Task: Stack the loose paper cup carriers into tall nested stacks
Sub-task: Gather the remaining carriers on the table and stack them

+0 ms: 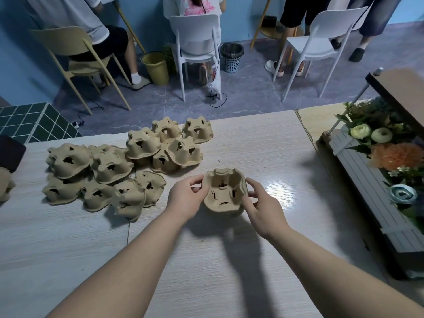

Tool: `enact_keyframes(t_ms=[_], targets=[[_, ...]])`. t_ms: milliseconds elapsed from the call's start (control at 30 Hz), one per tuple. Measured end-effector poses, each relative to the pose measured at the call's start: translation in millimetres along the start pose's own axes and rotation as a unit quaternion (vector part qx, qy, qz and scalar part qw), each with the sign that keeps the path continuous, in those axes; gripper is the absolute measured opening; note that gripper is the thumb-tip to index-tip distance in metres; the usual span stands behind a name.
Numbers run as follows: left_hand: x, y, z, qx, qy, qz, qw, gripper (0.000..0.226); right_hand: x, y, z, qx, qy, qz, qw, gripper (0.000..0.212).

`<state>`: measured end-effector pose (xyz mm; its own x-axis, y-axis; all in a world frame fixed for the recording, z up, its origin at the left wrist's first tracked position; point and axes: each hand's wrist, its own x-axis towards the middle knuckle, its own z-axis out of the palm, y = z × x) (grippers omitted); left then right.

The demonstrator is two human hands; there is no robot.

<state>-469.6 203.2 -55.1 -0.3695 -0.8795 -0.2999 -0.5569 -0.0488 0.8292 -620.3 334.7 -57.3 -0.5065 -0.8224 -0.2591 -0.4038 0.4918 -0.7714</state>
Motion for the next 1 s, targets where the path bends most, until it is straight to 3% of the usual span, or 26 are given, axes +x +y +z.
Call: enact_keyframes(t_ms=[433,533,667,800,1000], targets=[[29.6,4.9,-6.9,-0.109,-0.024,-0.004,0.994,0.048,28.3,-15.7,10.6,-0.021,-0.001,-0.033,0.999,0.051],[47.9,3.7,-21.9,-0.047,0.032,-0.004,0.998,0.057,31.3,-16.0,14.5,-0.027,-0.003,-0.034,0.999,0.055],[72.9,-2.1,-43.6,0.008,0.130,-0.028,0.991,0.044,34.2,-17.8,19.9,-0.034,0.025,-0.013,0.999,0.054],[102.5,-15.4,-57.1,0.106,0.135,-0.004,0.985,0.052,29.8,-19.0,29.4,-0.047,0.050,0.012,0.998,0.054],[130.7,-9.9,-63.3,0.304,0.051,0.083,0.948,0.092,26.7,-25.1,35.8,-0.041,0.077,0.021,0.996,0.058]])
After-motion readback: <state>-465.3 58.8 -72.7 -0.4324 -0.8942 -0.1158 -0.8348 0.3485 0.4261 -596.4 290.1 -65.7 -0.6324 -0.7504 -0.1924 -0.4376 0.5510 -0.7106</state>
